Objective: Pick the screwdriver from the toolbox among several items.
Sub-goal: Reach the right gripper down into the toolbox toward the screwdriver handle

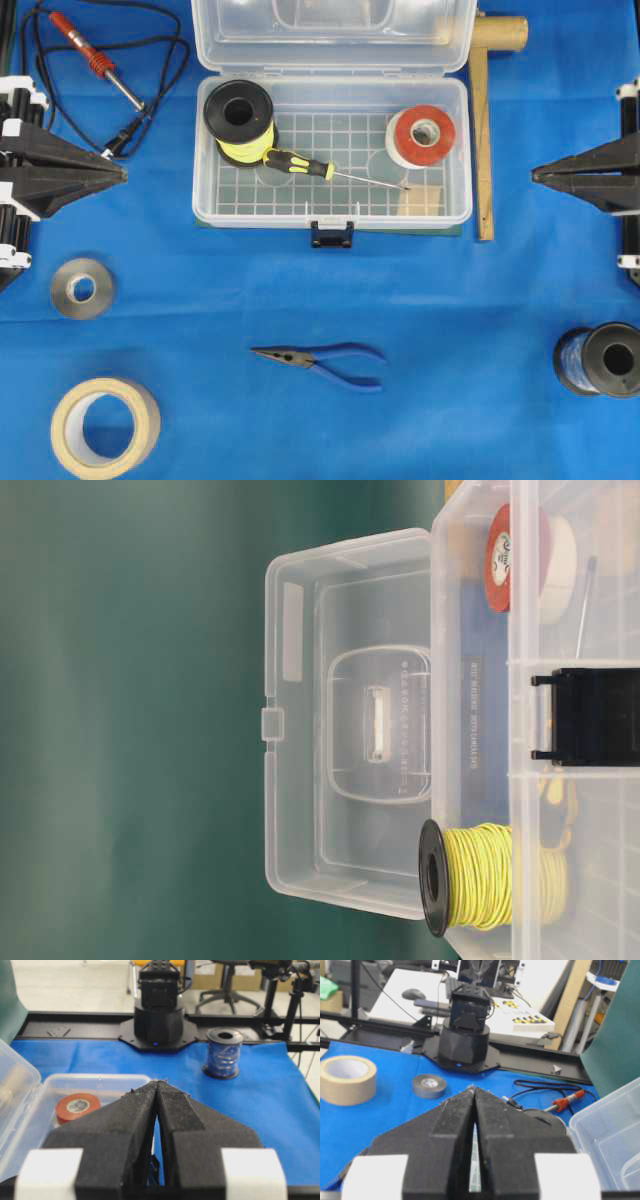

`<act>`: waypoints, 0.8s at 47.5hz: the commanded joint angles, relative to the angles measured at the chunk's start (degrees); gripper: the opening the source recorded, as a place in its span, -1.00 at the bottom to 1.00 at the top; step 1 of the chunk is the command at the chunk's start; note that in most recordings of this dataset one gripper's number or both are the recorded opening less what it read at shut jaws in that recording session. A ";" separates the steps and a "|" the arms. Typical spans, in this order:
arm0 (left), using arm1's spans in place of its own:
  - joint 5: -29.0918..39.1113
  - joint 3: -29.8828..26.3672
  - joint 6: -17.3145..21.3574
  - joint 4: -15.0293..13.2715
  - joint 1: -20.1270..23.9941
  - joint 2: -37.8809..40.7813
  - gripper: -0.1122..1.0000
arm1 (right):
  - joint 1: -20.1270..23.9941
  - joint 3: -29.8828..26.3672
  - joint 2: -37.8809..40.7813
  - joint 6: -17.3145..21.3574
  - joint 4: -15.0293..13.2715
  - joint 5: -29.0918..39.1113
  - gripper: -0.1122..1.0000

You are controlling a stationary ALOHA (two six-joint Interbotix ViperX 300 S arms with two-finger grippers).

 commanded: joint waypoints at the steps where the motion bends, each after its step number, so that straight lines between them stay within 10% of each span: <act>1: -0.35 -0.79 0.26 -1.32 -0.26 -0.26 -0.80 | -0.09 -1.49 1.05 0.70 0.62 0.00 -0.53; 14: 0.18 -0.62 0.26 -1.41 -0.18 -0.09 -0.80 | -2.55 -15.29 14.68 6.50 7.56 16.35 -0.53; 38: 0.18 -0.35 -0.44 -1.58 0.26 0.44 -0.80 | -12.83 -44.82 48.34 18.02 6.59 46.93 -0.40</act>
